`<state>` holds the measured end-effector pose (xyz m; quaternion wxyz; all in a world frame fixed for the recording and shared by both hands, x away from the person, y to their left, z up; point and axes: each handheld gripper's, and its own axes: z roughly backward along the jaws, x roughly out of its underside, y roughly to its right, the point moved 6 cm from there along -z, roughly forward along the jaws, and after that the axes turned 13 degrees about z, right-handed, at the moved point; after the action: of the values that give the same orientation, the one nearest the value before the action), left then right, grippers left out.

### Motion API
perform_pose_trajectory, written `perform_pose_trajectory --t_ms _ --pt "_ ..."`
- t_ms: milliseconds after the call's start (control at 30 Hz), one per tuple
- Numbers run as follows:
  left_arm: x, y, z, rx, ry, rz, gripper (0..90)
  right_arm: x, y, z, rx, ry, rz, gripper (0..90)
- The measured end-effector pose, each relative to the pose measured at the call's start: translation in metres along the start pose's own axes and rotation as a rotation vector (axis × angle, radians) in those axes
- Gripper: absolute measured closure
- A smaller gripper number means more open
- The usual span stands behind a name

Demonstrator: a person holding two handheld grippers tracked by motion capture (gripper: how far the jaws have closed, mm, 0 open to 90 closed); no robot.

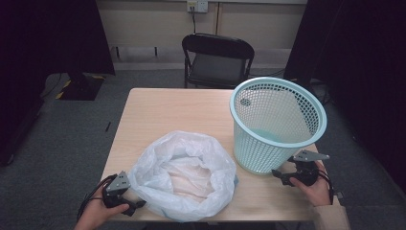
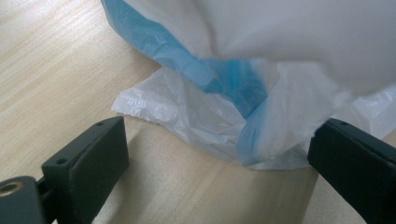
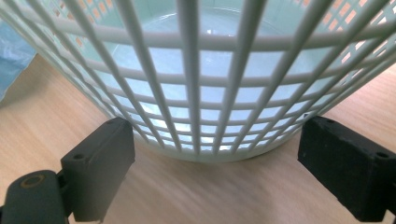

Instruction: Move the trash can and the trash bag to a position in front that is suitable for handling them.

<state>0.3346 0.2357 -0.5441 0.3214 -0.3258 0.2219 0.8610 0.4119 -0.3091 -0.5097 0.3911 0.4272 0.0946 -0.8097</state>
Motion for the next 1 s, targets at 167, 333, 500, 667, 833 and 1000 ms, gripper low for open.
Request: perform_pose_trajectory --t_ms 167,333,500,667,833,1000 --pt "0.0 0.0 0.0 0.0 0.0 -0.001 4.4 -0.005 0.001 -0.008 -0.003 0.004 -0.001 10.1" --pt "0.0 0.0 0.0 0.001 0.0 -0.001 4.4 -0.009 0.002 -0.013 -0.005 0.006 0.003 10.0" --pt "0.0 0.0 0.0 0.0 0.0 -0.001 4.4 -0.011 0.003 -0.016 -0.008 0.015 0.011 10.0" --pt "0.0 0.0 0.0 0.0 0.0 -0.001 4.4 -0.013 0.001 -0.02 -0.013 0.014 0.026 10.0" --pt "0.0 0.0 0.0 0.0 -0.002 -0.002 4.4 -0.013 -0.002 -0.016 -0.001 0.001 0.041 10.6" --pt "0.001 0.0 0.001 0.004 -0.002 -0.006 4.6 -0.009 -0.015 -0.001 -0.027 0.016 0.058 10.6"
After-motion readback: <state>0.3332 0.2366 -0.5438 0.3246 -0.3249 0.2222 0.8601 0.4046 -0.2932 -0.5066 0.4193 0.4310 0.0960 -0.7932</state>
